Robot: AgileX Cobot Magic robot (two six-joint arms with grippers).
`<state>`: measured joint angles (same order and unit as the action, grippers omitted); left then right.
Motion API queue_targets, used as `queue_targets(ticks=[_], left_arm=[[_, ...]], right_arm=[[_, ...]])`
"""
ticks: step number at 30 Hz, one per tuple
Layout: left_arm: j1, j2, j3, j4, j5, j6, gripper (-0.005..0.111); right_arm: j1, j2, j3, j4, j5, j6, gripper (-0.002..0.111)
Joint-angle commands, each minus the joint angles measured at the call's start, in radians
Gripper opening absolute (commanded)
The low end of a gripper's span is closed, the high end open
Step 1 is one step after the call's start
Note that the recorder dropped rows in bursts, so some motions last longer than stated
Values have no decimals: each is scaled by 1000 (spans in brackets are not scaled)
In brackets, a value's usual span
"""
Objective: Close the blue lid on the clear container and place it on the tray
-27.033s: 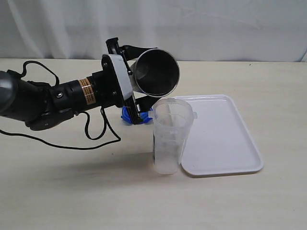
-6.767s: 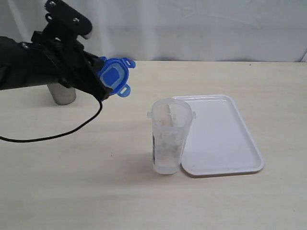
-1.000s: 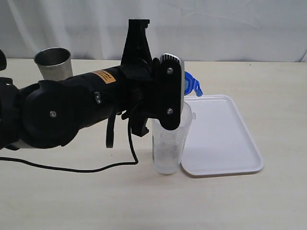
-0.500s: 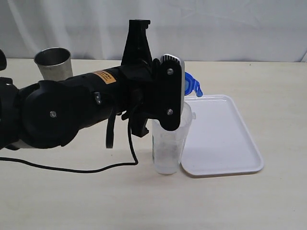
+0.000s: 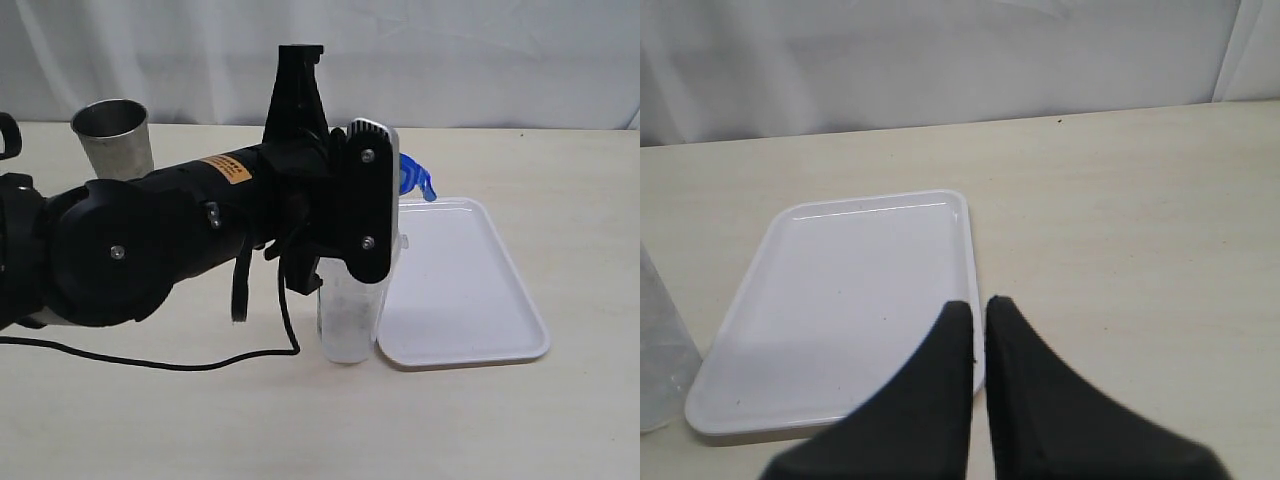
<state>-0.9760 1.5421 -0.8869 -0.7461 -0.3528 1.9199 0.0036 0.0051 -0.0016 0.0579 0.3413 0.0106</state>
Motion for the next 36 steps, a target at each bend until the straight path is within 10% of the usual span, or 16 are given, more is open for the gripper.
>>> queue_targets(ticks=[1, 36], left_arm=[[-2, -4, -5, -24, -16, 34, 0], [-48, -4, 59, -132, -10, 94, 0]], right_arm=[[-4, -5, 2, 5, -3, -2, 5], [-4, -5, 2, 5, -3, -2, 5]])
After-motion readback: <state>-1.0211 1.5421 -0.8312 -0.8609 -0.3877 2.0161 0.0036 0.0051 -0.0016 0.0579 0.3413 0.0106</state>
